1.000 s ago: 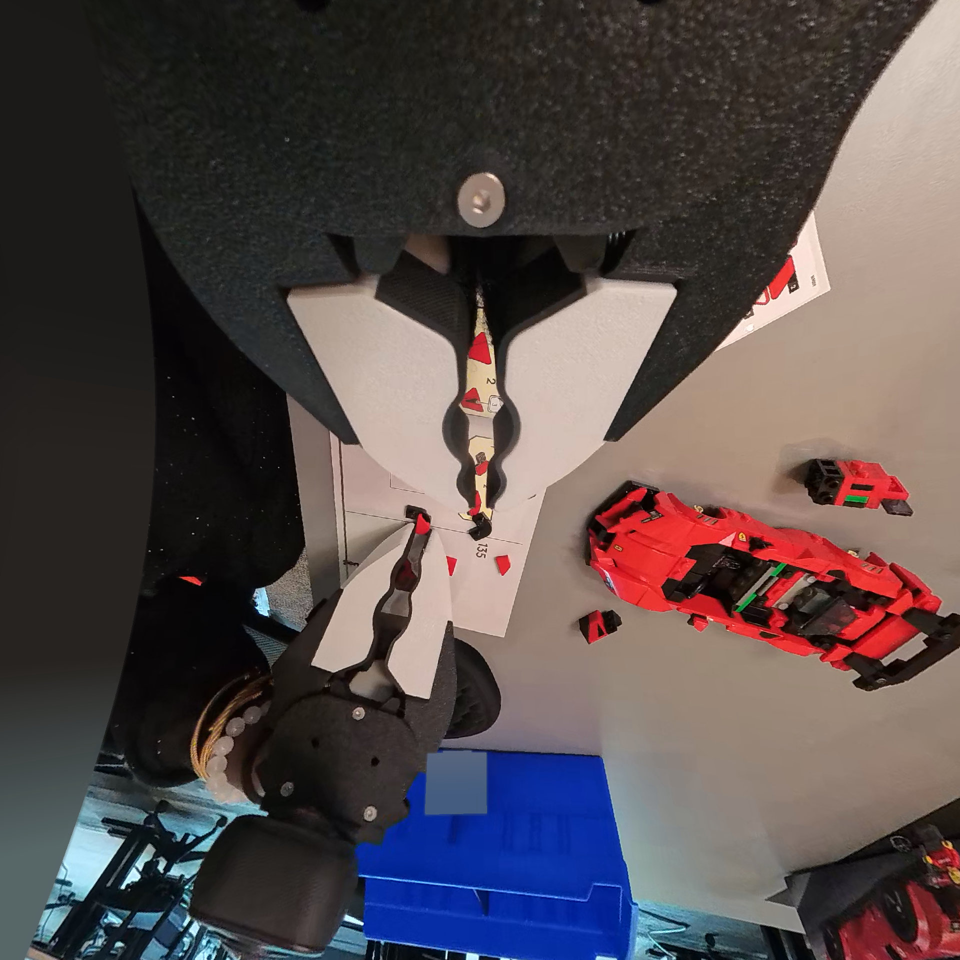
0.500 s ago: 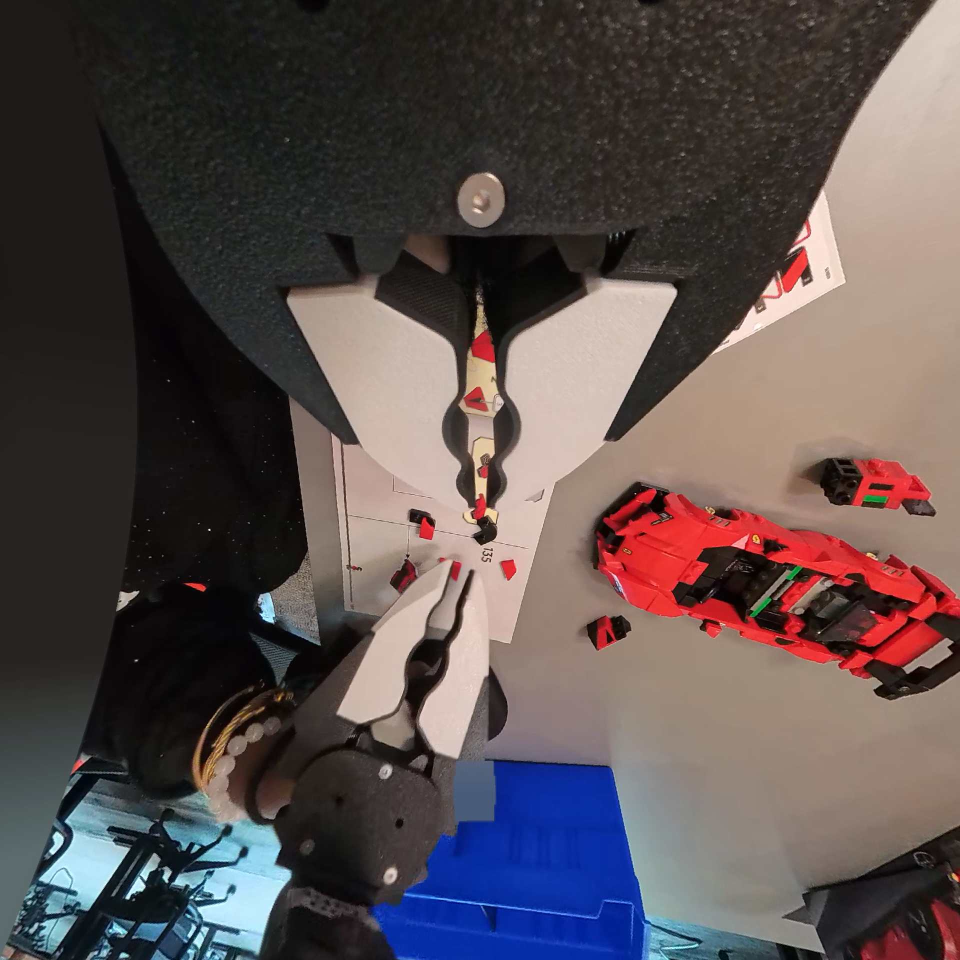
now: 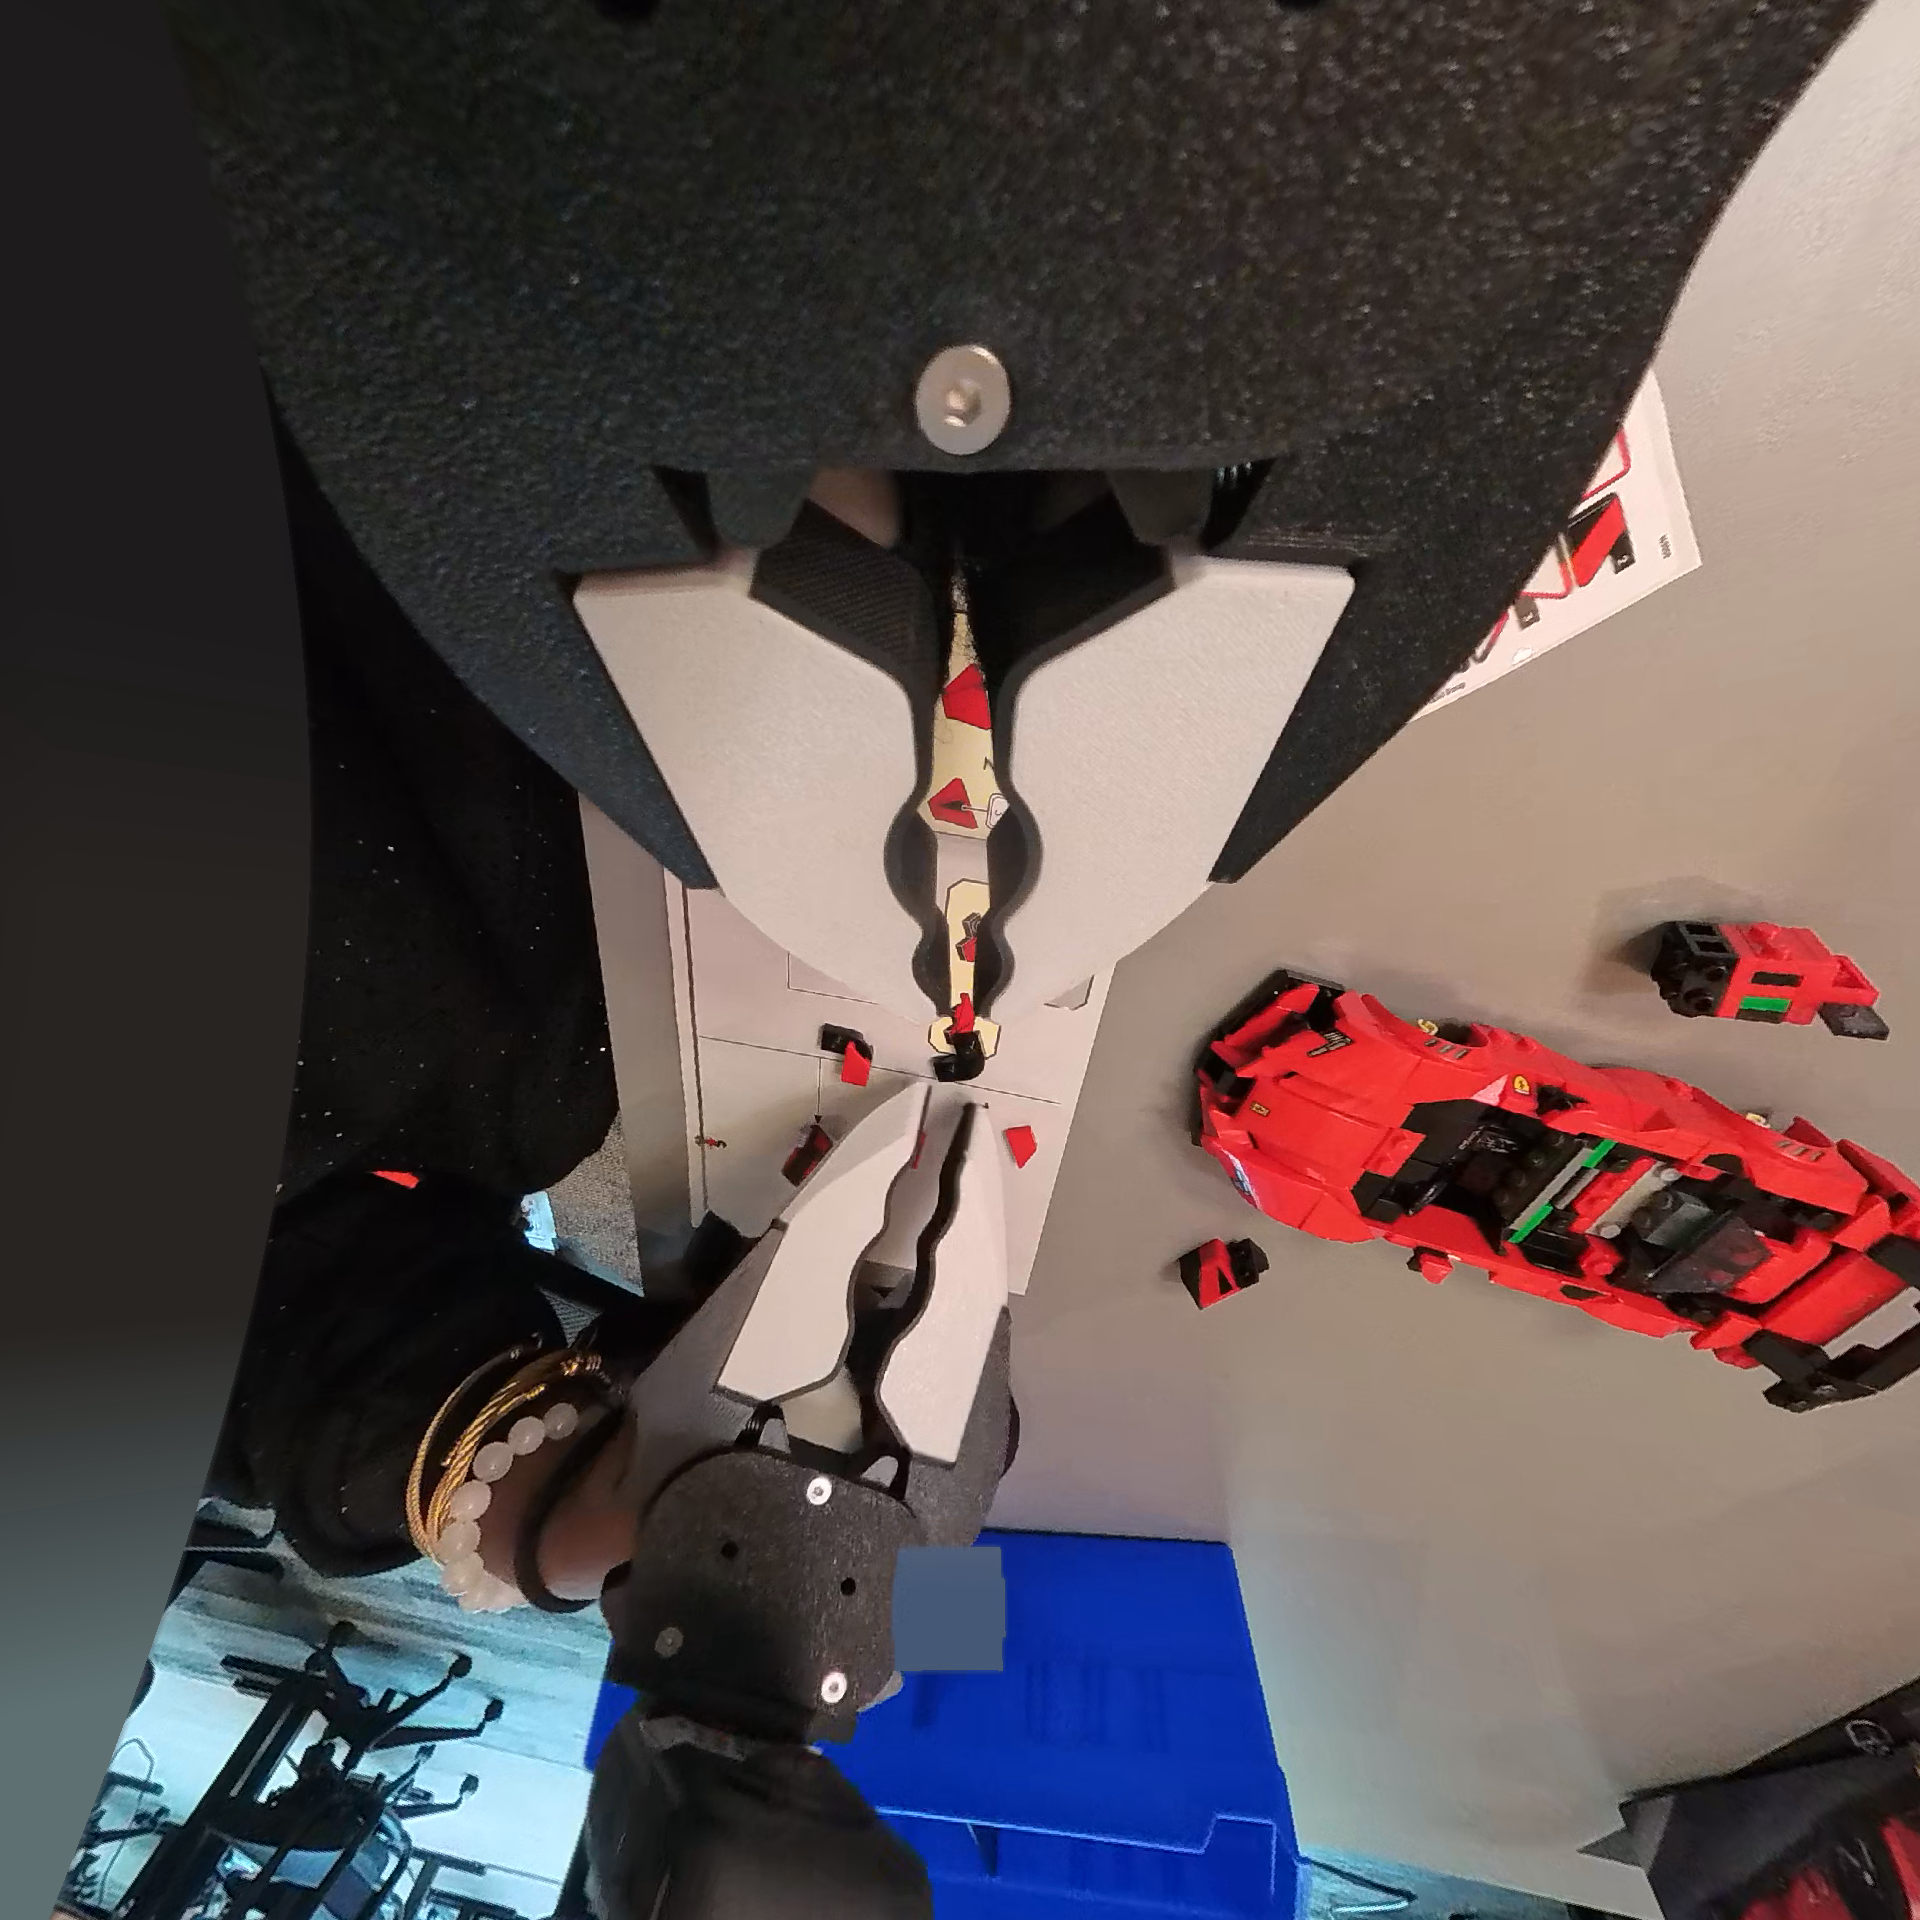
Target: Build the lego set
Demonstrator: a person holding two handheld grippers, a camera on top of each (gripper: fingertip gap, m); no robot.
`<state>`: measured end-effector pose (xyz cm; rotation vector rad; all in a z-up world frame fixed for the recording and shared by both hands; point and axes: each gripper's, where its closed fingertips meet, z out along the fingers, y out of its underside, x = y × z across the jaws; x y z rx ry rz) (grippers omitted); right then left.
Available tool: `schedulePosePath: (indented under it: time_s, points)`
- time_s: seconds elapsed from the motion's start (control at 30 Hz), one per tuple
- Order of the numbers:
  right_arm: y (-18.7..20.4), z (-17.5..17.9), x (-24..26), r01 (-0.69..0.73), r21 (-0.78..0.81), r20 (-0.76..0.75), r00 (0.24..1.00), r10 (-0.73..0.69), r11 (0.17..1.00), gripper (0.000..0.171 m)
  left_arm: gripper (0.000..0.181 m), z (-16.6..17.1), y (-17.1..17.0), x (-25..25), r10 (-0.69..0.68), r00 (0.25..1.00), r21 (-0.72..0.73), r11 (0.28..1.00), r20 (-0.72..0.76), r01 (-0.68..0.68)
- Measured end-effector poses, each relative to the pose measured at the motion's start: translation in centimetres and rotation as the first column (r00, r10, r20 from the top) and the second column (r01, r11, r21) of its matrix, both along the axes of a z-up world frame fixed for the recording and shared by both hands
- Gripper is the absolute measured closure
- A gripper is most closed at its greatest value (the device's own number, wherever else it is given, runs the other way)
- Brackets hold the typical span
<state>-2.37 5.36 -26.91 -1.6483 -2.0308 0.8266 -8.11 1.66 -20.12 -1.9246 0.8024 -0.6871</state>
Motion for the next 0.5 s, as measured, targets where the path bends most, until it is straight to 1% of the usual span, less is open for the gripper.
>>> schedulePosePath:
  time_s: [0.2,0.3,0.5]
  points:
    - [-0.4,-0.3,0.1,-0.013,0.008,0.016,1.000,0.013,1.000,0.158,0.177,0.0,-0.1,0.2,-0.008,1.000,-0.002,1.000,-0.005,0.008]
    - [0.4,0.6,0.9,0.016,0.024,0.012,1.000,-0.016,1.000,0.158,0.177,-0.1,-0.1,0.2,-0.011,1.000,-0.006,1.000,-0.007,0.011]
    - [3.5,2.2,4.3,0.133,0.084,0.025,0.991,-0.135,0.988,0.156,0.177,-0.3,-0.1,0.2,-0.013,1.000,-0.014,1.000,-0.004,0.012]
